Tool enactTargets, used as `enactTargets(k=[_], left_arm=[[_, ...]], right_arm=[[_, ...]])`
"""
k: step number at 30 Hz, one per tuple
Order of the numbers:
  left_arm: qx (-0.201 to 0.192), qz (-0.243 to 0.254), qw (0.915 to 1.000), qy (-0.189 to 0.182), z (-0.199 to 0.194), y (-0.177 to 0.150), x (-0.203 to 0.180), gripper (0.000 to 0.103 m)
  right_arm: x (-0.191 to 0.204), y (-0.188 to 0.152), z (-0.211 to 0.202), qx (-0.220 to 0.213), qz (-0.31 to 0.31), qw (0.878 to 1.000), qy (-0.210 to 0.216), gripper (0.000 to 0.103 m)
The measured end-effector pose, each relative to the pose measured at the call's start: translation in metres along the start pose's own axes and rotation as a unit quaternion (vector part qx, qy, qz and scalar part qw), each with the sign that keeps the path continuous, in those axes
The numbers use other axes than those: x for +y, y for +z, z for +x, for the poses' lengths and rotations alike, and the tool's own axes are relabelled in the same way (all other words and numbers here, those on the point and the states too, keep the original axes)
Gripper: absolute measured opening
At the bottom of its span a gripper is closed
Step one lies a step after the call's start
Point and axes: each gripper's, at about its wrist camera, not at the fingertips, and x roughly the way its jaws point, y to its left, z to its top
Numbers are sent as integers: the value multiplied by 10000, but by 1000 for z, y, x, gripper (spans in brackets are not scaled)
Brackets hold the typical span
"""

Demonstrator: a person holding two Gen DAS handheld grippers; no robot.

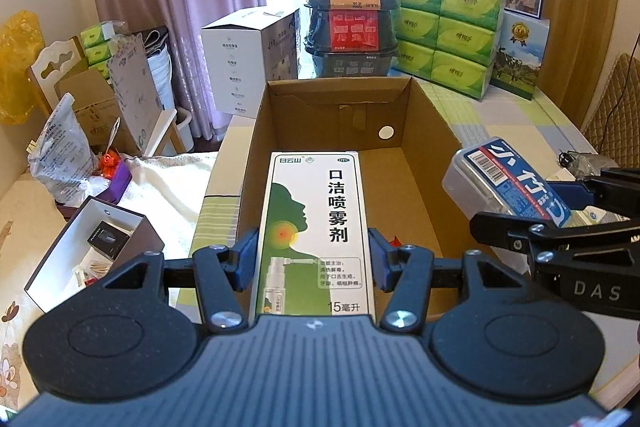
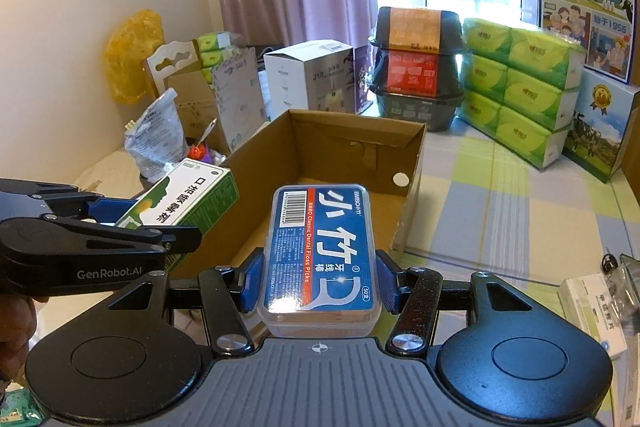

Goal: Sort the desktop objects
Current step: 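Carry the green box and blue floss box in both tools over the cardboard box, then open the left tool to drop the green box while the right tool drops the floss box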

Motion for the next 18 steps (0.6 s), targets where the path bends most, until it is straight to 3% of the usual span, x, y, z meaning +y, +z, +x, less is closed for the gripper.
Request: enactTargets(k=[10, 18], left_arm=[[181, -98, 9995, -253, 26, 0, 11, 51], [84, -363, 9992, -127, 29, -1, 29, 51]], right_arm=[[-3, -1, 21, 133, 80, 9999, -21, 53], [-8, -2, 38, 180, 282, 9994, 110, 54]])
